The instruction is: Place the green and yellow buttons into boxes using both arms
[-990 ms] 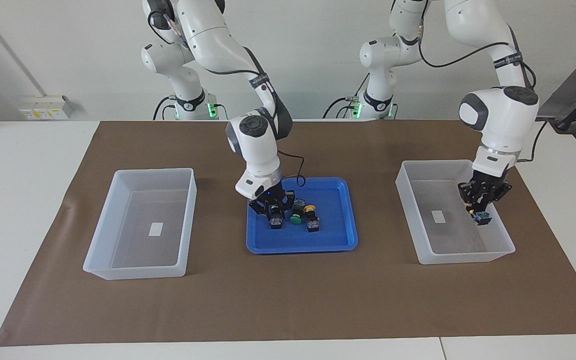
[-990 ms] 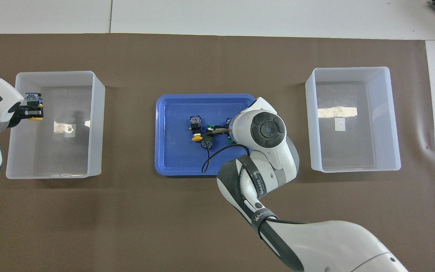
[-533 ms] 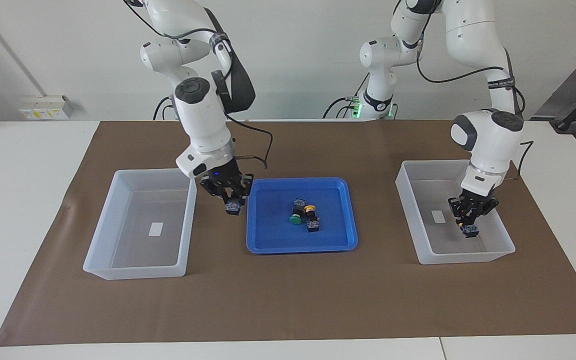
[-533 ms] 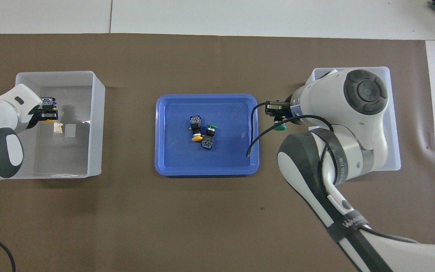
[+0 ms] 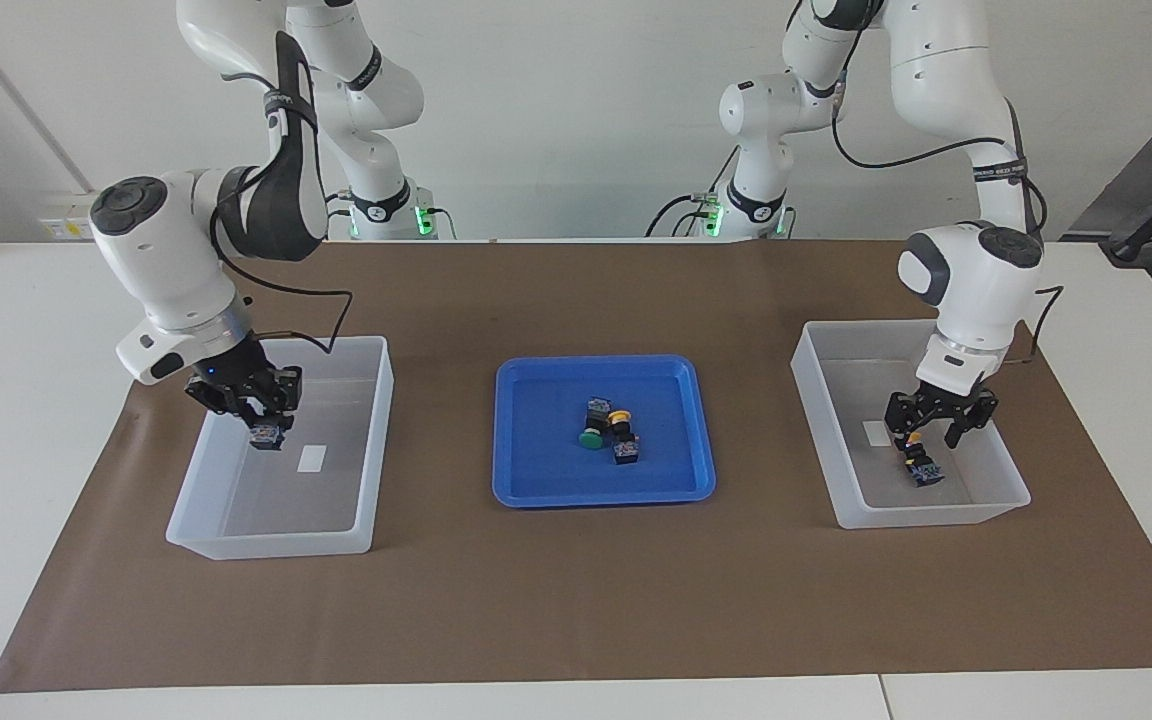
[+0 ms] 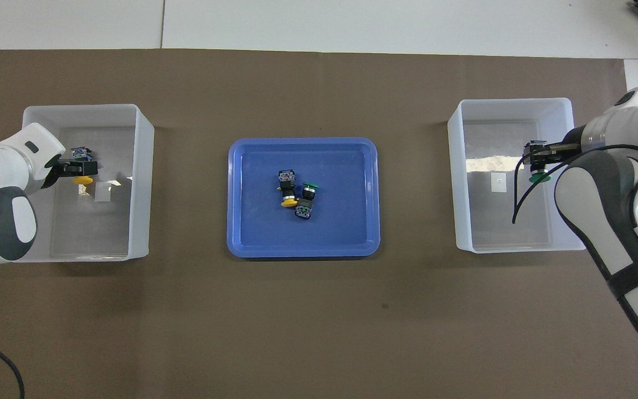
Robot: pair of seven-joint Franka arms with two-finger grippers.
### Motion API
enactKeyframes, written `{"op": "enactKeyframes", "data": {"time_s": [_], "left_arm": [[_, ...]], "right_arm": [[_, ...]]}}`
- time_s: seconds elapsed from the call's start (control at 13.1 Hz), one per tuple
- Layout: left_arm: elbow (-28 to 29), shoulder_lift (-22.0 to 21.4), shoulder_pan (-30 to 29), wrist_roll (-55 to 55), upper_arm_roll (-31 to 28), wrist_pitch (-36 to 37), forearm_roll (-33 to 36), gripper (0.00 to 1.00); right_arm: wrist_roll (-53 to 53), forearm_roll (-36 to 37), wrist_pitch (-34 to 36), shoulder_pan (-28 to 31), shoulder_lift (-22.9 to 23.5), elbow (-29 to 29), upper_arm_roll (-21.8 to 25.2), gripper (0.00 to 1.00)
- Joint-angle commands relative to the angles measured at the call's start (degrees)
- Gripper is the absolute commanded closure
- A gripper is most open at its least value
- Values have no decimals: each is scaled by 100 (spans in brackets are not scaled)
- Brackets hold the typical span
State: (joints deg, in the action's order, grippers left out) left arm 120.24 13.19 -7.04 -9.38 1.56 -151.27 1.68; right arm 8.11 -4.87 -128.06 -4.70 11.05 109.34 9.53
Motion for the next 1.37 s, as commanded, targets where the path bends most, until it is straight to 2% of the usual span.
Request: {"op": "enactKeyframes", "data": {"time_s": [0.0, 0.23, 0.3, 0.38, 0.53, 0.76, 0.84, 1.14, 1.3], "left_arm": [[-18, -623, 246, 41, -7, 806, 96, 0], [-412, -783, 825, 582, 2, 1738, 96, 0], [-579, -766, 1132, 1073, 2, 2028, 105, 0], [-720, -722, 1492, 1574, 2, 2144, 105, 0], [-730, -695, 2038, 2236, 11, 2014, 105, 0], [-686, -634, 2715, 3043, 28, 1681, 96, 0], [-704, -486, 2865, 3282, 20, 1471, 96, 0], [-1046, 392, 3524, 4074, 20, 810, 87, 0], [-1441, 841, 3657, 4504, 11, 600, 96, 0]], "right_arm": [[-11, 65, -517, -57, 178, 289, -91, 100], [-20, 56, -544, -66, 284, 403, -100, 100], [-20, 48, -614, -67, 301, 438, -100, 90], [-20, 48, -667, -67, 293, 534, -100, 64], [-29, 39, -694, -67, 293, 535, -100, 0], [-29, 39, -641, -67, 267, 492, -100, 0], [-29, 39, -606, -67, 205, 465, -109, 0], [-38, 74, 175, -75, -163, 44, -118, 0], [-116, 83, 561, -84, -348, -132, -135, 0]]}}
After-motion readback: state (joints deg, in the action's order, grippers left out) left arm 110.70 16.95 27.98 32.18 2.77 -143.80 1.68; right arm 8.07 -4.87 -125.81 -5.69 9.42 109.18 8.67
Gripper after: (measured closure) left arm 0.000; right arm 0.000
